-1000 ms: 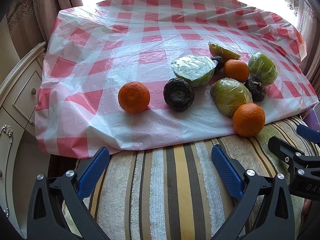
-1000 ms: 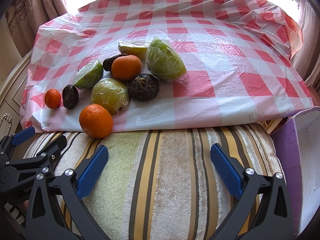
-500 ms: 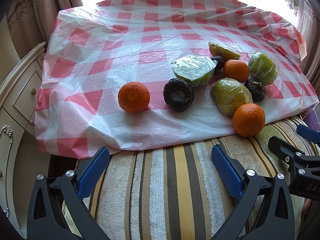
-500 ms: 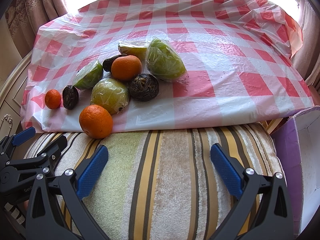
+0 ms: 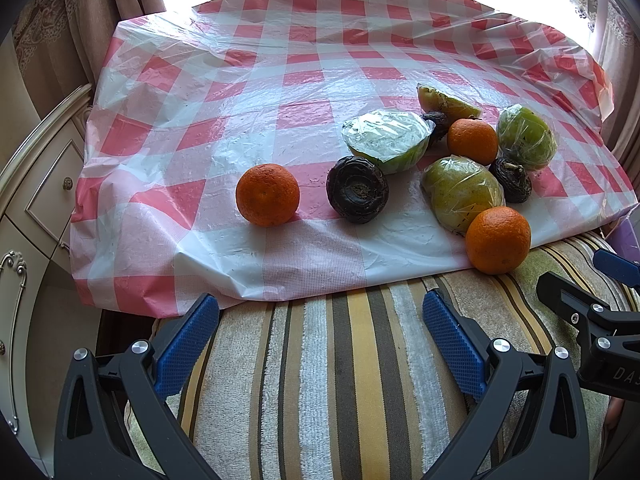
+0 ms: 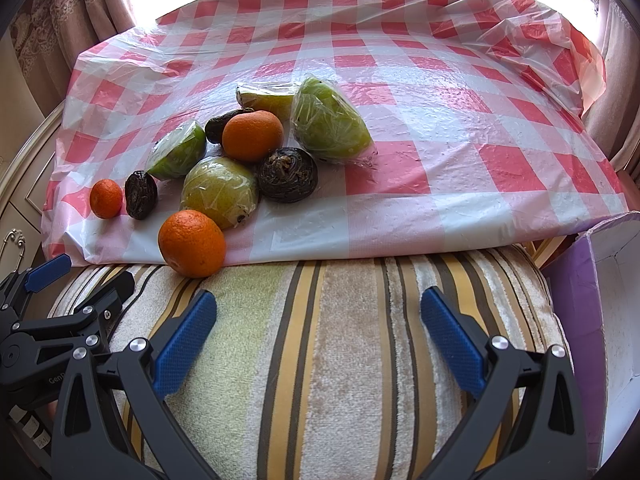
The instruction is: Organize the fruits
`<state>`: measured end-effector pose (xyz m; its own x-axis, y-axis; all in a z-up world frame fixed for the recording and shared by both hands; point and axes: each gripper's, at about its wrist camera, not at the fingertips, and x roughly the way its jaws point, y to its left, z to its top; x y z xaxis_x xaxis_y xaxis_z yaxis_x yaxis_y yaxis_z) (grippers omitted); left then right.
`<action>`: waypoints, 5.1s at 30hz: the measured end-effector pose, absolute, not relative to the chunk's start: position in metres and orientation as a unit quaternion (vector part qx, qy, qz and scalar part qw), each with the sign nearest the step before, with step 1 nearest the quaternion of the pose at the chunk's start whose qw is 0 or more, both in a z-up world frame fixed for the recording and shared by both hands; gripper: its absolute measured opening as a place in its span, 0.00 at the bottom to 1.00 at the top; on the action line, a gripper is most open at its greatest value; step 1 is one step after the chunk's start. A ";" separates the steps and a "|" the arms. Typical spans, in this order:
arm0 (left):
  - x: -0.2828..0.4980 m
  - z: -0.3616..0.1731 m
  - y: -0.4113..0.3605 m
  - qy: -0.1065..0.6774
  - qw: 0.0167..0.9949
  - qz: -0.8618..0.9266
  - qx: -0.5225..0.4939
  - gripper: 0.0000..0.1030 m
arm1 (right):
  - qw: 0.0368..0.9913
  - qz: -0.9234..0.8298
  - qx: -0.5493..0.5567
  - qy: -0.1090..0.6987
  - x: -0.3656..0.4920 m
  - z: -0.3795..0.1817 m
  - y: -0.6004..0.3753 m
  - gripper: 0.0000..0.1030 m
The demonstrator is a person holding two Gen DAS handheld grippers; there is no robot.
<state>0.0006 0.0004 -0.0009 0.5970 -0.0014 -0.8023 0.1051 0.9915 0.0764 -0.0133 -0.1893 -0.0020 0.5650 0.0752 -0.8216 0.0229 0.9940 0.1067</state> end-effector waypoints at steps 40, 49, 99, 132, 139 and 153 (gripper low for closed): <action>0.037 0.019 0.065 0.399 0.909 -0.103 -0.065 0.54 | 0.889 0.107 0.086 0.437 0.004 0.020 -0.150 0.84; 0.058 0.006 0.052 0.421 0.903 -0.084 -0.015 0.46 | 0.877 0.110 0.078 0.461 0.014 0.009 -0.142 0.65; -0.018 0.054 -0.271 0.347 0.838 -0.378 0.188 0.34 | 0.876 -0.148 0.194 0.417 -0.079 0.002 -0.496 0.39; -0.036 -0.045 -0.429 0.365 0.745 -0.366 0.422 0.56 | 0.775 -0.162 0.360 0.494 -0.044 -0.096 -0.538 0.67; -0.025 -0.039 -0.425 0.377 0.750 -0.372 0.397 0.54 | 0.780 -0.163 0.356 0.489 -0.038 -0.094 -0.524 0.71; -0.034 0.033 -0.375 0.285 0.829 -0.394 0.277 0.87 | 0.813 -0.221 0.366 0.395 -0.068 -0.041 -0.533 0.90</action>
<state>-0.0338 -0.3746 0.0334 0.5268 -0.4950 -0.6910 0.8113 0.5354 0.2350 -0.0683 -0.5328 -0.0410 0.5905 -0.0712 -0.8039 0.6486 0.6346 0.4202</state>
